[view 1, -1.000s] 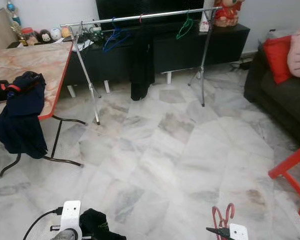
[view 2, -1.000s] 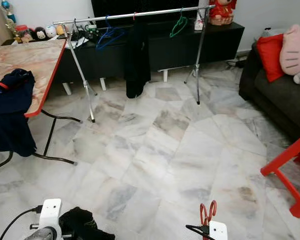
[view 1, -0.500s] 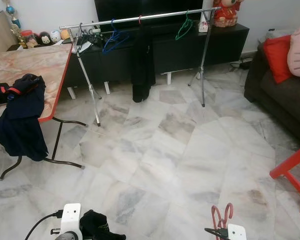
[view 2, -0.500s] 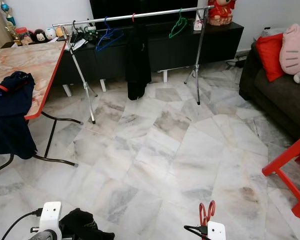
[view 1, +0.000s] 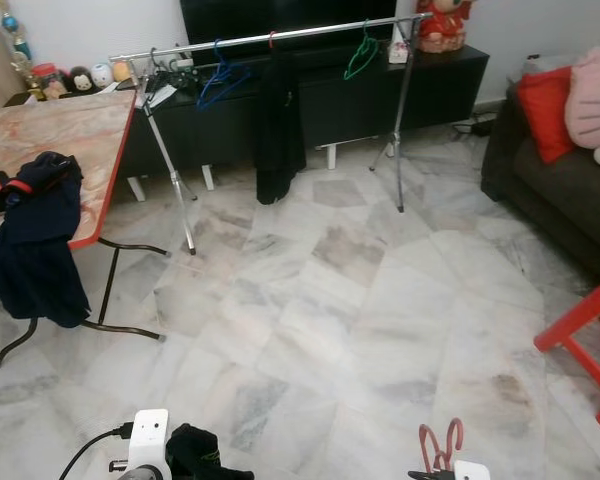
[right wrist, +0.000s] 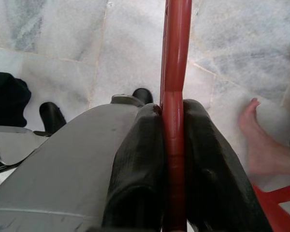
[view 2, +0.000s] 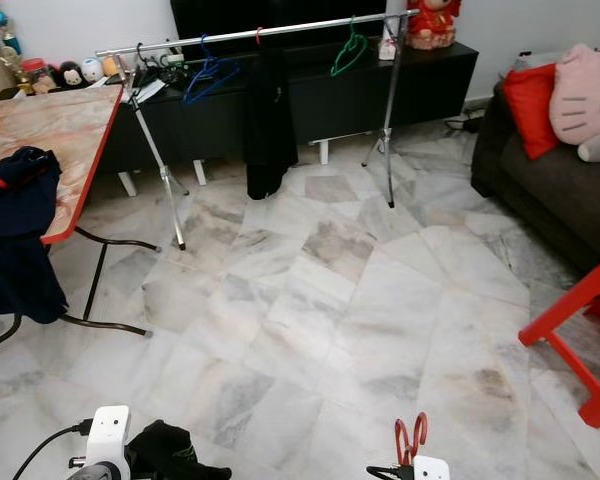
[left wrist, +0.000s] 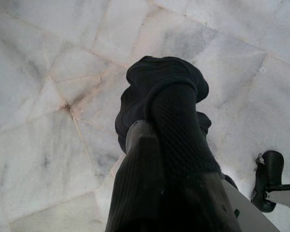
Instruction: Hang hanger
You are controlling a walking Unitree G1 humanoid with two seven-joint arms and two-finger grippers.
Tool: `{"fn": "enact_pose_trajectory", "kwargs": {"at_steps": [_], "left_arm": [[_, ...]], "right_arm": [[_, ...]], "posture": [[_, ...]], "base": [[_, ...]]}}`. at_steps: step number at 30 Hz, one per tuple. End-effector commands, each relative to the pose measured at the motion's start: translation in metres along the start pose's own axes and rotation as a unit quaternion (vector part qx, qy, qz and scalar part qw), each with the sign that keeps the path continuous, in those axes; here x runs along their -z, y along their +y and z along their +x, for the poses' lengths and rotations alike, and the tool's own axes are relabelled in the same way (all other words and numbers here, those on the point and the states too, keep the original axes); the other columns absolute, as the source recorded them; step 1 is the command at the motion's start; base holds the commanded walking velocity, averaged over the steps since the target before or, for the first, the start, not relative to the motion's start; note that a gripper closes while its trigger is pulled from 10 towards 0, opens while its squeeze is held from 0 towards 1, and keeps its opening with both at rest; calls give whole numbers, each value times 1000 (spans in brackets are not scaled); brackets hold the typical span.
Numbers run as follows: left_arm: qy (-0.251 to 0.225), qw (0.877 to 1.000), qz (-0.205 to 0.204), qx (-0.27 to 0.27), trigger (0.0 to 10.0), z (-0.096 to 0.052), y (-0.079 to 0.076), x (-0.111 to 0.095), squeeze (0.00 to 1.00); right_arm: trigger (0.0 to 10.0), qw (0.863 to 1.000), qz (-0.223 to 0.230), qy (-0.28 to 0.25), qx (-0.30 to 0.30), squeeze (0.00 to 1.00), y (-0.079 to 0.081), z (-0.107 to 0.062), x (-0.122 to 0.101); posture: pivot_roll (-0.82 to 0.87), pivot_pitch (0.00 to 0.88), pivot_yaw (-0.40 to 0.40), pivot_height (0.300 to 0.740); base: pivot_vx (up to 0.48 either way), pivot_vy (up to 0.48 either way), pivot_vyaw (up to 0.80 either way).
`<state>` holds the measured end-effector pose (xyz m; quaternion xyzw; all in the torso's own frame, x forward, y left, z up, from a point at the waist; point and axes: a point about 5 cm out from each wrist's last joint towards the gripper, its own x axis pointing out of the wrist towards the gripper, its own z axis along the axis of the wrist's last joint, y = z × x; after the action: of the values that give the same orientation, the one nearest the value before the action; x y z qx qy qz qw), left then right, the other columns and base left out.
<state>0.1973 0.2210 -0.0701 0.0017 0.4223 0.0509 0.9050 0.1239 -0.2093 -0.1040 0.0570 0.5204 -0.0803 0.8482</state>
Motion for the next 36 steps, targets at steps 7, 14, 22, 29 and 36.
{"fn": "enact_pose_trajectory", "kwargs": {"at_steps": [7,14,22,29,36], "left_arm": [[13,1000,-5,-16,10000,-2,12,5,0],[20,1000,-3,-14,10000,-3,12,8,0],[24,1000,-2,-15,10000,-3,13,10,0],[28,999,0,-20,10000,-4,19,10,0],[34,999,-2,-27,10000,-5,27,11,0]], "right_arm": [[10000,1000,-4,0,-2,0,3,1,-2],[10000,1000,-13,-3,-1,0,2,1,-6],[10000,1000,-20,-2,2,0,-1,1,-7],[10000,1000,-20,-6,-3,0,5,2,-12],[10000,1000,-27,-4,-8,0,8,3,-10]], "posture": [[-164,0,57,740],[-174,0,55,740],[-170,0,54,740],[-157,0,59,740],[-150,0,64,740]], "base": [[0,200,0],[0,314,0],[0,329,0],[0,348,0],[0,350,0]]}}
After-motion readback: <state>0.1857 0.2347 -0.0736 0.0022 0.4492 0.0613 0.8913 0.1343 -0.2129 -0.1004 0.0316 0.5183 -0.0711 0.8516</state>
